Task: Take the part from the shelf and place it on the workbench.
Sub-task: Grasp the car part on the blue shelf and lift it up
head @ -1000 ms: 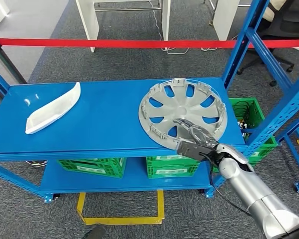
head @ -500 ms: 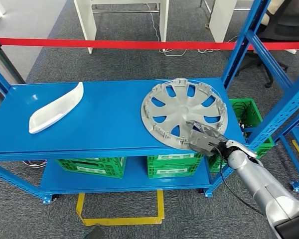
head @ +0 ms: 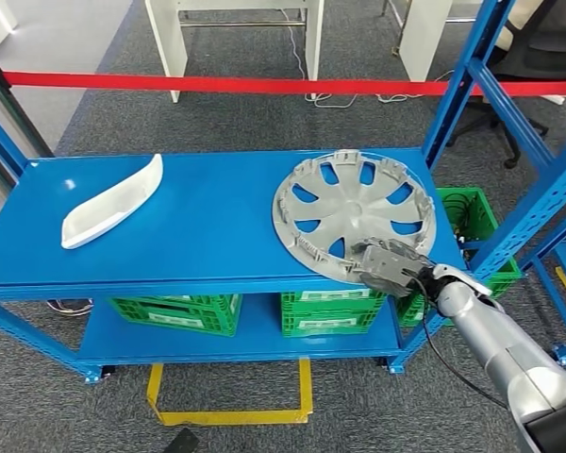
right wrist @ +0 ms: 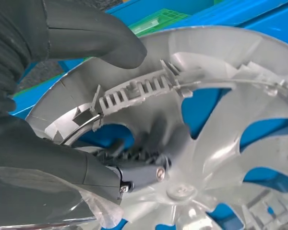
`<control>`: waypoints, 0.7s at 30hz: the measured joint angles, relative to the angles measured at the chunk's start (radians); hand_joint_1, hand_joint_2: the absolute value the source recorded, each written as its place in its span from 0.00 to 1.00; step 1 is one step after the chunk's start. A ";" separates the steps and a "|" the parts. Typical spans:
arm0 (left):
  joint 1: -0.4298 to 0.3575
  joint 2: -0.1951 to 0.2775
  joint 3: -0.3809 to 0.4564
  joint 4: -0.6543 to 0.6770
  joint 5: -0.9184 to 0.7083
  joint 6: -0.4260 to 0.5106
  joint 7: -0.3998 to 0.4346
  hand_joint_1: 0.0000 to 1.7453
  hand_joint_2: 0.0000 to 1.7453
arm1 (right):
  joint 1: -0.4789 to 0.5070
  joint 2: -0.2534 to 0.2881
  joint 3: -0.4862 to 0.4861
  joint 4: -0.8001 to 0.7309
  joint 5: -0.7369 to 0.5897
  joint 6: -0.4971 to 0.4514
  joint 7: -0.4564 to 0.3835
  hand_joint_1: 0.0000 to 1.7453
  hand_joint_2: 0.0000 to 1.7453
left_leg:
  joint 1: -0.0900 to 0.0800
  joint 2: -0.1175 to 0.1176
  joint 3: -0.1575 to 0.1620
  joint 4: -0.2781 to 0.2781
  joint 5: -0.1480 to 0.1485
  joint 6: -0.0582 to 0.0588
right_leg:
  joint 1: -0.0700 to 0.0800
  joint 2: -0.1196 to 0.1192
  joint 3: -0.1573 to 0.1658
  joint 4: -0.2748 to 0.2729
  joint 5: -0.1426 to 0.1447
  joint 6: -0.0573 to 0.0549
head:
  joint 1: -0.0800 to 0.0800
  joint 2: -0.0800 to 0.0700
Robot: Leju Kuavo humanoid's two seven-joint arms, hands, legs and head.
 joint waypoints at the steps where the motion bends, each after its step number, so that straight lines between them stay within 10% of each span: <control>1: 0.000 0.002 0.004 0.000 0.005 -0.012 -0.006 0.00 0.75 | -0.002 0.000 0.005 -0.001 0.003 -0.008 -0.005 1.00 1.00 | 0.000 -0.001 -0.004 0.010 -0.009 -0.006 | -0.003 -0.001 0.001 -0.004 0.004 -0.004 | 0.000 0.000; 2: 0.000 0.003 0.007 0.000 0.008 -0.020 -0.012 0.00 1.00 | -0.003 0.001 0.010 -0.002 0.008 -0.019 -0.009 1.00 1.00 | 0.001 -0.001 -0.015 0.037 -0.028 -0.013 | -0.006 -0.003 0.002 -0.007 0.008 -0.008 | -0.002 0.000; 5: 0.002 0.006 0.016 0.001 0.012 -0.029 -0.023 0.00 1.00 | -0.003 0.010 0.030 -0.008 0.039 -0.072 -0.005 1.00 1.00 | 0.010 -0.002 -0.093 0.216 -0.122 -0.029 | -0.010 -0.006 -0.002 -0.009 0.012 -0.013 | -0.006 0.000; 7: 0.004 0.007 0.022 0.001 0.013 -0.030 -0.026 0.00 1.00 | -0.003 0.018 0.044 -0.011 0.066 -0.108 0.007 1.00 1.00 | 0.016 -0.002 -0.119 0.278 -0.132 -0.036 | -0.012 -0.005 -0.004 -0.008 0.013 -0.012 | -0.006 0.000; 11: 0.005 0.009 0.034 0.001 0.013 -0.032 -0.033 0.00 1.00 | -0.005 0.031 0.065 -0.031 0.124 -0.164 0.024 1.00 1.00 | 0.025 -0.003 -0.015 0.060 -0.021 -0.044 | -0.017 -0.002 -0.008 0.001 0.008 0.001 | -0.007 0.000; 16: 0.006 0.011 0.044 0.002 0.014 -0.053 -0.037 0.00 1.00 | 0.000 0.043 0.079 -0.064 0.185 -0.237 0.034 1.00 1.00 | 0.018 -0.003 -0.003 0.003 -0.010 -0.008 | -0.019 0.000 -0.028 0.010 0.004 0.032 | -0.008 0.000; 21: 0.005 0.011 0.055 0.002 0.014 -0.028 -0.040 0.00 1.00 | 0.023 0.046 0.078 -0.111 0.256 -0.342 0.052 1.00 1.00 | 0.013 -0.005 -0.005 -0.002 -0.005 0.015 | -0.019 0.000 -0.163 0.277 -0.116 0.036 | -0.002 0.000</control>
